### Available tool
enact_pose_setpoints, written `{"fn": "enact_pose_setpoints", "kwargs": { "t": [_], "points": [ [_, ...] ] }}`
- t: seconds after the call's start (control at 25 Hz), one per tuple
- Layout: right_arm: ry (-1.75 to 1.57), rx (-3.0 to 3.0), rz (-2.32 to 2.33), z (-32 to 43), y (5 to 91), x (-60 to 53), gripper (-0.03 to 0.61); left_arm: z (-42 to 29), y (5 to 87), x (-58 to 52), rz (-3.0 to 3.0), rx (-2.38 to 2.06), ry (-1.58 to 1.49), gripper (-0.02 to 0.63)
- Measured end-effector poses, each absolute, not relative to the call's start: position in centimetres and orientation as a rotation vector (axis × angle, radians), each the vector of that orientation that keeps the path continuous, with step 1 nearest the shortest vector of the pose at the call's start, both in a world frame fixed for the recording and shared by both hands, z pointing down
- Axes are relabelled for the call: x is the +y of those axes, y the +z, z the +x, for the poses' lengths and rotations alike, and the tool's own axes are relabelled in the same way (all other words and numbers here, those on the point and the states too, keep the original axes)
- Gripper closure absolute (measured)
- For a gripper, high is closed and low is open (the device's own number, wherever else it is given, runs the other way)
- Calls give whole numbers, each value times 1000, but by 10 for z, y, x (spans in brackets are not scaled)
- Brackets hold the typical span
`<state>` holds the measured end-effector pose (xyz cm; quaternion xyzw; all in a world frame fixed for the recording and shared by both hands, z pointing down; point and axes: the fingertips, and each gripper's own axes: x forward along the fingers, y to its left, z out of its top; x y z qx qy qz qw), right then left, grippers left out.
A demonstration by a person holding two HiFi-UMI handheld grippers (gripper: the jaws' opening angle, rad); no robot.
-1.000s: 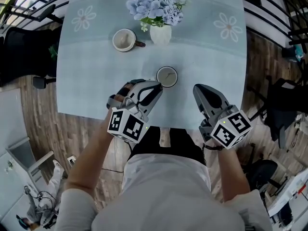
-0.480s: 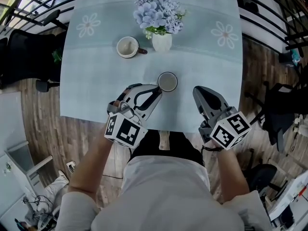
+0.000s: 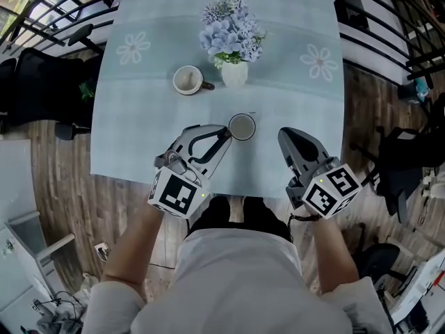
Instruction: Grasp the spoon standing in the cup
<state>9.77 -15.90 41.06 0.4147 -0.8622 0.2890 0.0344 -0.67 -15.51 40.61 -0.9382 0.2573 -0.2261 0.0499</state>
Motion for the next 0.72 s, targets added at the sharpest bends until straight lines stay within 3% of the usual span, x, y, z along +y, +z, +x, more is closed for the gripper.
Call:
{"fn": "enact_pose_setpoints", "kwargs": {
  "t": [0.72],
  "points": [
    [790, -2719, 1339, 94, 360, -160, 557, -20, 341, -151, -2910, 900, -406, 555]
  ]
}}
